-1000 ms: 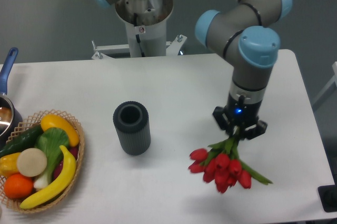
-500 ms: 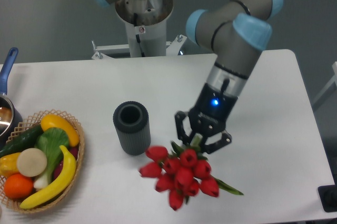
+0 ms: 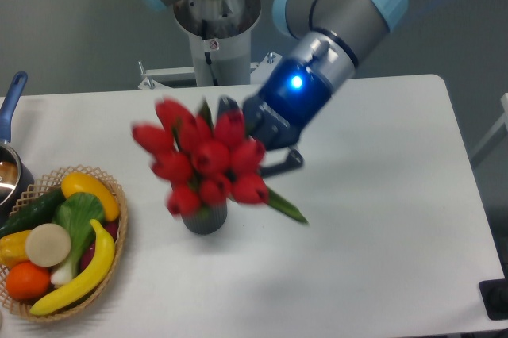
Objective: Insert the flowers into the vase
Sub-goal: 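Swing the tulips upright and raise the stems above the vase opening, then align the tulip stems over the vase mouth and lower them in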
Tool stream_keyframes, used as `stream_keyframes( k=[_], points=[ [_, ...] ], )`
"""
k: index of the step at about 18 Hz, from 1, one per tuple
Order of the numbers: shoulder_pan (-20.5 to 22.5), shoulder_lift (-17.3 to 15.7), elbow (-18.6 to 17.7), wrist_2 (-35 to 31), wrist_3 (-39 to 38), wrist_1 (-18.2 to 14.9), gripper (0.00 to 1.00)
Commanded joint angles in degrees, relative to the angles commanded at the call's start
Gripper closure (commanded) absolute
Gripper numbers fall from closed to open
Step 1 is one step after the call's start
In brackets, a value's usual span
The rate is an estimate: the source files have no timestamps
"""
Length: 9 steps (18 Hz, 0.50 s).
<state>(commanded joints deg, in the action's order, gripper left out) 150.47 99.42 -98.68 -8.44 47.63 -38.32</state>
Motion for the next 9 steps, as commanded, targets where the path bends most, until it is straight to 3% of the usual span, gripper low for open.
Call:
stream_keyframes(
  k=[3, 6, 9],
  points=[
    [1.05, -3.43, -5.98, 1.32, 4.90, 0.00, 1.00],
    [2.37, -4.84, -10.37, 5.80, 7.55, 0.00, 1.00],
    [2.37, -5.29, -12.67, 5.98, 11.68, 0.00, 0.99]
  ],
)
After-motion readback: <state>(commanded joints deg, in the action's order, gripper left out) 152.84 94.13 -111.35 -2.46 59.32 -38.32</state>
